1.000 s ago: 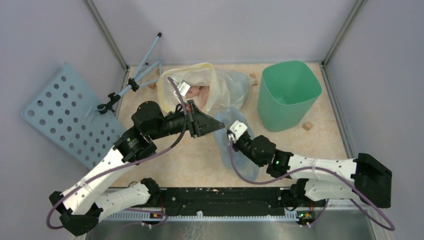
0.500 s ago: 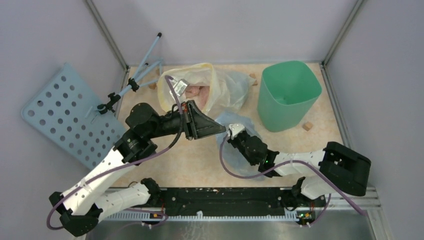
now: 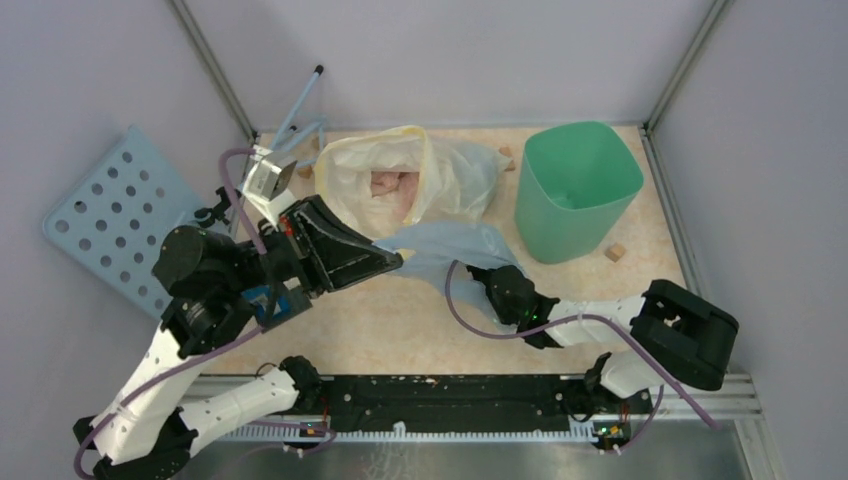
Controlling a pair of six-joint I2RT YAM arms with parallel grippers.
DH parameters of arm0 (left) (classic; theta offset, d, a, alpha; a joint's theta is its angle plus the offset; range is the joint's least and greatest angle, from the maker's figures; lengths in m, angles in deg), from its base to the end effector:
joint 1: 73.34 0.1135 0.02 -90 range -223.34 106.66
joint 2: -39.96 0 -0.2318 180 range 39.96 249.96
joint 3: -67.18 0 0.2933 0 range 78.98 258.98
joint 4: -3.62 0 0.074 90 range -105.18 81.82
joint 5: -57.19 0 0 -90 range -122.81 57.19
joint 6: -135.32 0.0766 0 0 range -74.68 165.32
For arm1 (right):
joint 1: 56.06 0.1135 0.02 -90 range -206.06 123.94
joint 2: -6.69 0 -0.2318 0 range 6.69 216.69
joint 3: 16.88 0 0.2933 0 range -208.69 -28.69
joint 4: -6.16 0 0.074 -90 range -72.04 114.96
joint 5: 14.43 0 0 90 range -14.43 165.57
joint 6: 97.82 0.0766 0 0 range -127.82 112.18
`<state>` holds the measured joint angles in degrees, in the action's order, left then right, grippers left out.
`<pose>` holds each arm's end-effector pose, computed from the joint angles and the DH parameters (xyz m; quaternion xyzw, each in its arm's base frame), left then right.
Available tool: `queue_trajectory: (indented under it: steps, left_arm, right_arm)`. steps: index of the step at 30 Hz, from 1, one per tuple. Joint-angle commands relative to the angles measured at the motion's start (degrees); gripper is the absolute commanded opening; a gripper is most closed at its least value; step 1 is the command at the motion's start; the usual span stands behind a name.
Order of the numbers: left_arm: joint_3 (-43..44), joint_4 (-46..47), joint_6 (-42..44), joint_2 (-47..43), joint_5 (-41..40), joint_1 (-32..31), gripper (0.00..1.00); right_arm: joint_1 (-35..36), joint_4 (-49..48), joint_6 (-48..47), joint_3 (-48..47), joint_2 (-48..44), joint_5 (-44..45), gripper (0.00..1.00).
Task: Put the trash bags into the trash bin
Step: Unfold the trash bag at the center of the board.
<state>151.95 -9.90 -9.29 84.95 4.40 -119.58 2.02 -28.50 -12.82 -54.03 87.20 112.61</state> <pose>0.1066 -0.1783 0.5248 0.2337 0.5188 -0.7277 0.3829 0.2129 0.2545 0.1203 -0.2000 0.7214 0.0604 0.6603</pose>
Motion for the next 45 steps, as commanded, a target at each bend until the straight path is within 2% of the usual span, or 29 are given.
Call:
queue_trajectory:
  steps: [1,6,11,16,22,25,32,39,45]
  left_arm:
    - [4.6,-2.0,3.5,-2.4,-2.3,-0.1,0.00]
    - [3.0,-5.3,5.8,-1.8,-5.4,-0.1,0.00]
    - [0.9,-9.2,10.0,0.7,-12.0,-0.2,0.00]
    - [-0.6,-10.2,12.4,3.8,-15.4,-0.1,0.00]
    - [-2.3,-10.6,13.9,5.4,-18.7,0.0,0.00]
    - [-2.2,-11.0,14.8,5.2,-20.7,0.0,0.00]
    - [-2.7,-14.7,17.8,4.2,-31.6,0.0,0.00]
    - [-3.7,-19.3,21.5,5.0,-43.5,0.0,0.00]
    - [-5.4,-18.8,22.9,7.0,-46.4,0.4,0.00]
  right_arm:
    - [-1.6,3.1,4.2,0.9,-2.2,2.8,0.00]
    - [-1.6,6.7,2.8,0.1,-6.6,-3.8,0.00]
    - [0.8,14.3,-1.0,-3.1,-11.8,-14.9,0.13]
    - [5.8,21.9,-3.2,-4.8,-16.0,-15.0,0.32]
    - [7.7,30.3,-1.4,-4.2,-24.2,-15.4,0.38]
    - [7.8,35.6,0.0,-4.8,-28.6,-17.4,0.44]
    - [7.8,49.3,10.1,-8.6,-35.4,-26.9,0.61]
    - [7.8,58.5,21.1,-11.8,-43.2,-33.8,0.66]
    - [7.8,64.5,25.6,-13.3,-44.8,-39.5,0.71]
